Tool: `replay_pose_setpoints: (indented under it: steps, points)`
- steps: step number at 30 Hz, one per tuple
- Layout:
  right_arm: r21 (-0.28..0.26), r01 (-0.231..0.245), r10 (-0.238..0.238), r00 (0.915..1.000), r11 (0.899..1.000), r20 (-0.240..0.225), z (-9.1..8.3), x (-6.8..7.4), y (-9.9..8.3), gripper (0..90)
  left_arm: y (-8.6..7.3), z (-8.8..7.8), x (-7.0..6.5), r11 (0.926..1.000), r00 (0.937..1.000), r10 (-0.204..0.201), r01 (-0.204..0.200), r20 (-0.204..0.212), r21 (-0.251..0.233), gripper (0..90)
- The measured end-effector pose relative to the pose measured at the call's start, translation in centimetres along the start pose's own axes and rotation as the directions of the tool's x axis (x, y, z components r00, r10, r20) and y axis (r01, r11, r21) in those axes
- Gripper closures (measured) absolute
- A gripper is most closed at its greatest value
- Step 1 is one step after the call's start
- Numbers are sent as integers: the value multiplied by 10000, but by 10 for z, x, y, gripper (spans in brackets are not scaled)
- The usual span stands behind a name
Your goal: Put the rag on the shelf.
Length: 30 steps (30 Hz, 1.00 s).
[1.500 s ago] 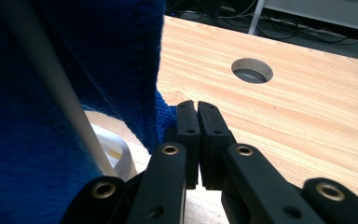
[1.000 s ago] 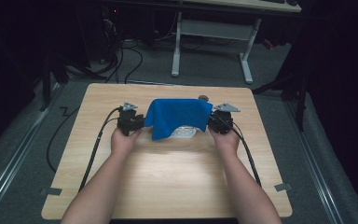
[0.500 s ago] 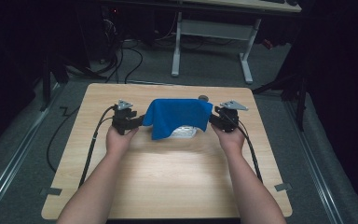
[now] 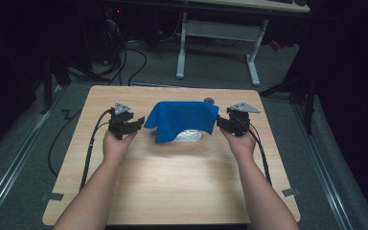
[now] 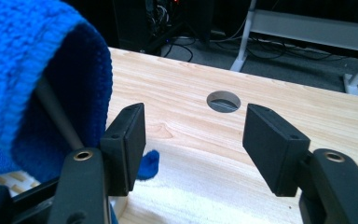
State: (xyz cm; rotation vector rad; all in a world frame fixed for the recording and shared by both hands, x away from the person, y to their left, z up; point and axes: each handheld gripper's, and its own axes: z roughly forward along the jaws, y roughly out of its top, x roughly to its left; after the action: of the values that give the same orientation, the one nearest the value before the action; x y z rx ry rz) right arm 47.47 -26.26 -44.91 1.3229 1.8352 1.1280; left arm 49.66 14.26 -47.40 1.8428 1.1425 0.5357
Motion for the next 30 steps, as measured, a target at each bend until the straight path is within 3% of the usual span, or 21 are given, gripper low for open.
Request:
replay_pose_setpoints:
  steps: [5,9,16,18,23,25,30]
  points:
    - [68,20,-20,10000,10000,18,-5,1,0,388,-4,-5,0,10000,10000,-46,46,10,-57,465]
    - [-273,33,-32,10000,9996,37,-11,1,-3,398,-10,-10,0,10000,10000,-22,22,13,-48,465]
    - [19,270,-270,9996,9996,61,-22,3,-9,385,-19,-19,-3,10000,10000,-44,44,28,-50,465]
    - [-243,380,-378,9992,9990,104,-30,5,-13,392,-24,-23,-4,10000,9999,-93,93,83,-9,465]
    - [-23,605,-605,9981,9982,-115,-40,11,-16,388,-32,-34,-8,9999,9998,-13,16,221,-124,463]
    - [-425,764,-768,9970,9962,-77,-47,15,-20,405,-34,-39,-10,9999,9997,43,-39,253,-141,464]
    - [-119,904,-907,9955,9958,-276,-57,22,-23,393,-40,-50,-15,9997,9989,134,-125,439,-195,464]
